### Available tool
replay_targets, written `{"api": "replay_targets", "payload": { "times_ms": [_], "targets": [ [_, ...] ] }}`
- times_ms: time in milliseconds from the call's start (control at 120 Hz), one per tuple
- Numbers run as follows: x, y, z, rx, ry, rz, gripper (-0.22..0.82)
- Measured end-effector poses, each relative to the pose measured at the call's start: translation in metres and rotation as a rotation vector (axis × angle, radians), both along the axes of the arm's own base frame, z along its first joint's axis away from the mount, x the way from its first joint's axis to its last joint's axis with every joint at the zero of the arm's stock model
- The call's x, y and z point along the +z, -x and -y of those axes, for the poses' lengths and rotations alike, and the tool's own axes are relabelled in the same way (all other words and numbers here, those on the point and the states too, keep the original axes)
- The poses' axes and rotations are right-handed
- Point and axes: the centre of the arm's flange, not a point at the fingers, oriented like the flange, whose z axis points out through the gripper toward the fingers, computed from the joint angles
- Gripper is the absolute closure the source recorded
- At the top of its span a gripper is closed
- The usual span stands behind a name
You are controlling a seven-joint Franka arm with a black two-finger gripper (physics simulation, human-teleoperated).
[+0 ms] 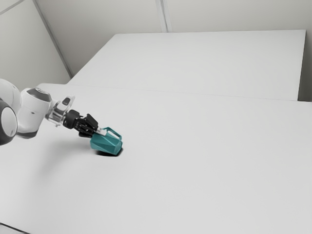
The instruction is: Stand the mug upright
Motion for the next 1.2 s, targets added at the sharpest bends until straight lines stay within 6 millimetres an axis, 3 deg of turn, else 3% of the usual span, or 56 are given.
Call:
{"api": "replay_targets", "payload": {
  "times_ms": [167, 408, 558, 692, 800, 992, 1200],
  "targets": [
    [0.015, 0.000, 0.003, -0.019, 0.011, 0.027, 0.74],
    [0.076, -0.014, 0.029, -0.110, -0.022, 0.116, 0.75],
    [0.129, -0.035, 0.052, -0.258, -0.238, 0.132, 0.75],
    [0.162, -0.050, 0.085, -0.387, -0.487, 0.110, 0.75],
    [0.168, -0.060, 0.114, -0.442, -0.643, 0.092, 0.75],
    [0.164, -0.074, 0.143, -0.422, -0.838, 0.085, 0.77],
    [0.134, -0.074, 0.165, -0.335, -0.891, 0.061, 0.78]
  ]
}}
